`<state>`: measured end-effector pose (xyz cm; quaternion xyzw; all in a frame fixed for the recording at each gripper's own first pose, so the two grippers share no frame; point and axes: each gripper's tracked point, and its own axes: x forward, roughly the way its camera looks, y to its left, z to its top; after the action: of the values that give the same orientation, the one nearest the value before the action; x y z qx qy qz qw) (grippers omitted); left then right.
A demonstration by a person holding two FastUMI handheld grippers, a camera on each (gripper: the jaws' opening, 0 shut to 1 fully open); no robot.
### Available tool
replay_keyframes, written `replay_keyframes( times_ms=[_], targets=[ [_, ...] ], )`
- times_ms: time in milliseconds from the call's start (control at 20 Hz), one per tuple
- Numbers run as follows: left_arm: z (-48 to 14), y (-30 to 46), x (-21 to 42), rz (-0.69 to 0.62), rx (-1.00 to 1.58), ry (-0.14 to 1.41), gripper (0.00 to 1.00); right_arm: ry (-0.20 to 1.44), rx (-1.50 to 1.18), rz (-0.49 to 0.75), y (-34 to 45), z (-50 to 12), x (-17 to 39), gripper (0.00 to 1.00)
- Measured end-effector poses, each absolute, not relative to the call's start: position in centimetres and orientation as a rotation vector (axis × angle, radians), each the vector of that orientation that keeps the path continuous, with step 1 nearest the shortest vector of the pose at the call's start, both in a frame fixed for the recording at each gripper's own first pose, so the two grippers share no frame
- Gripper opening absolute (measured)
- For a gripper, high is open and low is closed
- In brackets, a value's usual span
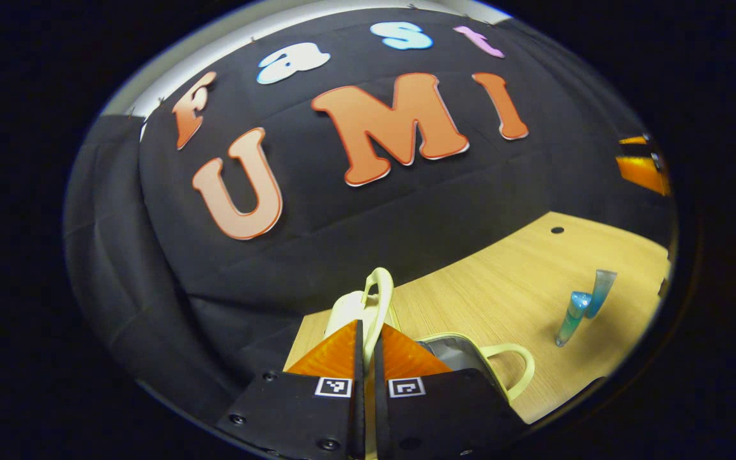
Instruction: First open the suitcase, pack the skin care products into it, and then close the suitcase.
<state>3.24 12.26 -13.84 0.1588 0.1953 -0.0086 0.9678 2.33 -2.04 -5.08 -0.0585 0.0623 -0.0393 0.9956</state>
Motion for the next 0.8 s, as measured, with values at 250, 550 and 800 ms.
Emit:
replay_keyframes(
  times_ms=[250,550,800],
  targets=[
    [-12.6,19.3,3.8,0.086,0.309,0.388,0.06,0.124,-0.119,-0.062,0.4,-5.0,3.4,0.95],
    [-12.9,27.1,4.5,0.171,0.313,0.397,0.07,0.144,-0.108,-0.057,3.1,-5.6,3.8,0.95],
    [-14.8,33.7,4.5,0.220,0.279,0.451,0.07,0.151,-0.118,-0.087,4.7,-5.7,3.4,0.95]
  ],
)
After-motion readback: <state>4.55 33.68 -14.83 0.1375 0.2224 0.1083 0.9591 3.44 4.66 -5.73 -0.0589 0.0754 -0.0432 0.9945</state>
